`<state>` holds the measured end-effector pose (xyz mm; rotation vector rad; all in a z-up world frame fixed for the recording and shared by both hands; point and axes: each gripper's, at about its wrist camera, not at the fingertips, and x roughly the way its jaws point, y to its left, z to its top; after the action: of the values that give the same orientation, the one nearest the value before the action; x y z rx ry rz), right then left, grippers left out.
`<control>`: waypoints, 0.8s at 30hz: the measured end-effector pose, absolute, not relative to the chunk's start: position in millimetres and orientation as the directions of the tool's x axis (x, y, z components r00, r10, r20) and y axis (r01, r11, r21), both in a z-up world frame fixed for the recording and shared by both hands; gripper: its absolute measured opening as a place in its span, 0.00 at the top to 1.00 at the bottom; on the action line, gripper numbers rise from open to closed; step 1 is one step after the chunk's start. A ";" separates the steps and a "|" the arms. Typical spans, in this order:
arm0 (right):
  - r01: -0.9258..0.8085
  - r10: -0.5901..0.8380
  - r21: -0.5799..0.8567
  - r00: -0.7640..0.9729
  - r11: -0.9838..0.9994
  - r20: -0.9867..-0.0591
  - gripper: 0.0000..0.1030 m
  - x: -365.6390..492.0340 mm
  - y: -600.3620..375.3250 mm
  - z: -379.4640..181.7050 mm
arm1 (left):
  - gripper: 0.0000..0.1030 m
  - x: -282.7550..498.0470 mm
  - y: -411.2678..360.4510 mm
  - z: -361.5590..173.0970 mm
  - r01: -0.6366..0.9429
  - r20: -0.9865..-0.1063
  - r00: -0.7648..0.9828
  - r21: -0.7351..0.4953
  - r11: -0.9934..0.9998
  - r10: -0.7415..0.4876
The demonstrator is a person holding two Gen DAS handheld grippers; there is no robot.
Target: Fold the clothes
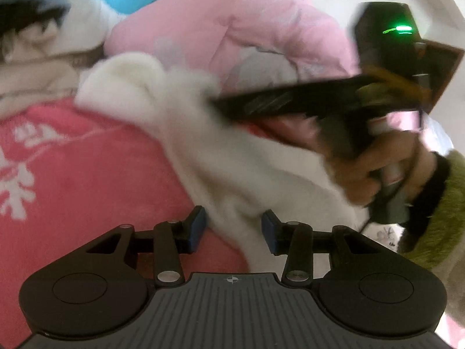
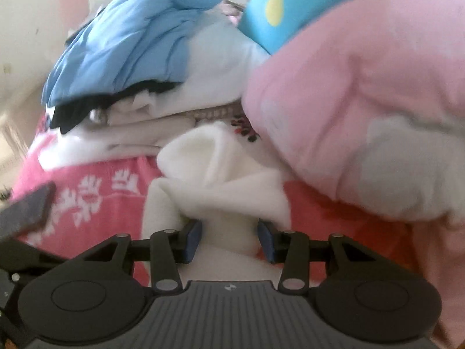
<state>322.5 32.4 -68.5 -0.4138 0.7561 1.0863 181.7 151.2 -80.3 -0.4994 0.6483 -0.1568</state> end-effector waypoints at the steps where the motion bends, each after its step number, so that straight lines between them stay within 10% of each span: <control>1: -0.896 0.644 0.054 0.274 0.442 -0.714 0.55 324.0 25.5 -59.6 | 0.59 181.6 152.1 -80.7 -0.016 -0.538 0.790 -0.498 0.867 -0.294; 7: -0.807 0.671 0.110 0.397 0.580 -0.626 0.51 345.8 -42.2 -7.4 | 0.59 181.5 151.4 -81.4 -0.024 -0.540 0.790 -0.499 0.866 -0.289; 24: -0.909 0.436 -0.025 0.223 0.417 -0.872 0.46 385.5 -23.9 -75.3 | 0.59 180.6 149.7 -82.4 -0.016 -0.539 0.792 -0.489 0.872 -0.288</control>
<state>385.5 -23.9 -75.3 -0.6209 0.9243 1.0147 180.6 149.7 -82.4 -0.4982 0.6465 -0.1527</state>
